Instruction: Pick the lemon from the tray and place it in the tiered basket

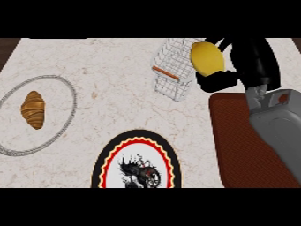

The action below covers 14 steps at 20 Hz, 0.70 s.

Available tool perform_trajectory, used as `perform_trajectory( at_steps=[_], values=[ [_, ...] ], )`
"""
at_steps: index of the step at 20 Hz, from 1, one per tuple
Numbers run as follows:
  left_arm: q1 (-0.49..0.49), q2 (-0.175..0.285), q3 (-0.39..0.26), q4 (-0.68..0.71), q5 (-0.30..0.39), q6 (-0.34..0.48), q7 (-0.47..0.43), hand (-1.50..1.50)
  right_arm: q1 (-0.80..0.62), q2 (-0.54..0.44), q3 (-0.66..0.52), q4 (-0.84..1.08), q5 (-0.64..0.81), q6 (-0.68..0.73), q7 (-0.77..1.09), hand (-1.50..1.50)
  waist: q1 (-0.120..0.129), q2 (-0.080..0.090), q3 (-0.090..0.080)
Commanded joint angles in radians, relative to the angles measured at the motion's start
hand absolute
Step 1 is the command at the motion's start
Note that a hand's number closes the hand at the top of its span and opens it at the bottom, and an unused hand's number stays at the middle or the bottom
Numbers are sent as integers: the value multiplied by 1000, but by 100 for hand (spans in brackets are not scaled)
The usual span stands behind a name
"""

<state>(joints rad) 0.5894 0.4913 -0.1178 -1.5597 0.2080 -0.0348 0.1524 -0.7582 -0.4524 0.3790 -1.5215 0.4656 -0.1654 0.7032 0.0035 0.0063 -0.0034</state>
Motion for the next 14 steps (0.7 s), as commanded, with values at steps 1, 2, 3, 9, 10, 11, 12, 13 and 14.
perform_trajectory(
  at_steps=[1,2,3,9,10,11,12,13,14],
  values=[
    [-273,-87,36,-161,52,28,-99,0,-42,25,9,63,13,15,28,150,-19,-3,-2],
    [-270,-81,31,-174,41,25,-98,0,-53,35,17,78,36,-2,27,150,-12,-2,-1],
    [-290,-89,39,-157,52,26,-79,0,-62,33,12,80,37,-5,16,150,-29,1,-1],
    [-288,-105,43,-161,41,24,-92,0,-99,76,41,154,99,-33,42,150,-23,-2,-2],
    [-288,-110,46,-144,41,24,-93,0,-88,87,43,171,106,-57,25,150,-21,4,-1],
    [-276,-92,50,-171,43,8,-92,0,-118,86,41,185,116,-49,33,150,-9,0,0],
    [-289,-104,50,-138,35,16,-94,0,-116,83,39,190,143,-87,18,150,-24,3,-1],
    [-275,-100,55,-158,56,-3,-92,0,-124,105,6,189,142,-144,22,150,-19,1,2],
    [-281,-101,47,-164,36,9,-84,0,-136,109,-12,197,135,-156,19,150,-26,3,4]
  ],
)
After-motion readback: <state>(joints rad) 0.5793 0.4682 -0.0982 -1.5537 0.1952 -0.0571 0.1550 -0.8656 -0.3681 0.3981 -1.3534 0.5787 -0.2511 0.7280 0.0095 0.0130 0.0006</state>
